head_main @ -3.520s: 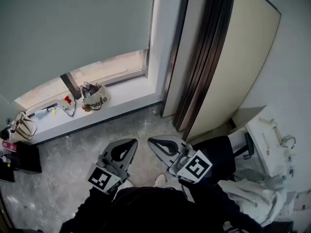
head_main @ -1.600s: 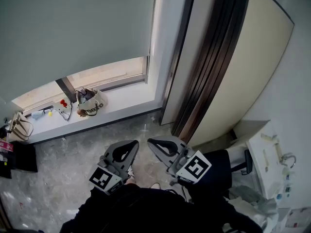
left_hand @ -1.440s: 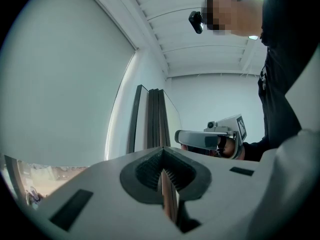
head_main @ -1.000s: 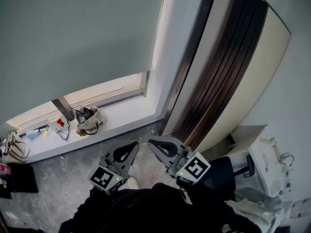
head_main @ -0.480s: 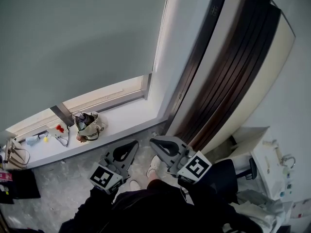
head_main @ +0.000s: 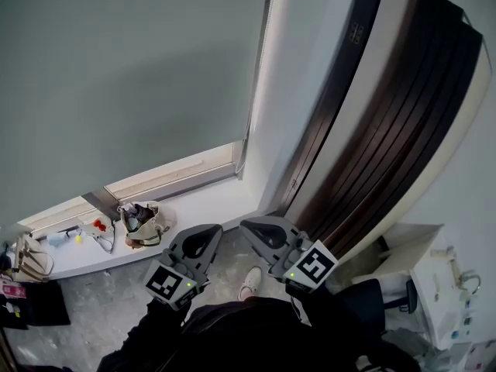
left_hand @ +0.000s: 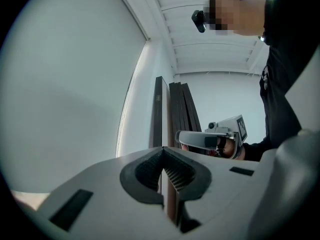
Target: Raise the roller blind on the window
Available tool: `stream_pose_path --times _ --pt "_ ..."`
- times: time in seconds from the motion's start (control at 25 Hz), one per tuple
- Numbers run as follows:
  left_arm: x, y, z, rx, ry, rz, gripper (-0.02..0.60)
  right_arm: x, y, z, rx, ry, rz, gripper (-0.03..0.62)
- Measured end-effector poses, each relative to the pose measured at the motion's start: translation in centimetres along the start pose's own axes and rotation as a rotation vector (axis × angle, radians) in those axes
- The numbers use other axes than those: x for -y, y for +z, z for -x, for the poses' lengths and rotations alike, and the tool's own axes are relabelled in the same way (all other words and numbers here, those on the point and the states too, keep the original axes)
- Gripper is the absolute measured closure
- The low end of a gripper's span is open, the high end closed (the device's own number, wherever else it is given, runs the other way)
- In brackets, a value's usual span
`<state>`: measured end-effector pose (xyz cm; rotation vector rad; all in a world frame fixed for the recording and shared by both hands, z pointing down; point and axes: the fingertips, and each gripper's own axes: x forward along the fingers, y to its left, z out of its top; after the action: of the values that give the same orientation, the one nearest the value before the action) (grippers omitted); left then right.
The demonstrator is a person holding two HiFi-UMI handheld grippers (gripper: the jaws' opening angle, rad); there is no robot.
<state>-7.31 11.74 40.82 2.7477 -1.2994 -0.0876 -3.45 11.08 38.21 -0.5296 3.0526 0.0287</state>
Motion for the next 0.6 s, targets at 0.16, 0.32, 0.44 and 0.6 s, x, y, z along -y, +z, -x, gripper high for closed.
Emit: stream_pose_path --times 0.16,0.32,0.44,0.6 --pt "-2.2 0.9 -4.9 0.002 0.021 0.001 0.575 5.1 0.3 -0.8 -0.005 0.026 -0.006 0.589" --pt "-4.1 1.5 -9.1 0.004 0.045 -0.002 0.575 9.3 0.6 -1.2 -0.006 0.053 0.005 0.589" --pt "-5.3 1.6 -11.7 -0.002 0.066 0.002 0.575 12.2 0.5 -1.2 -0.004 0.066 -0.001 0.589" --pt "-6.5 2.2 -13.8 0.037 0.069 -0.037 0.575 14.6 0.2 -1.4 -0.014 0.068 -0.011 0.589"
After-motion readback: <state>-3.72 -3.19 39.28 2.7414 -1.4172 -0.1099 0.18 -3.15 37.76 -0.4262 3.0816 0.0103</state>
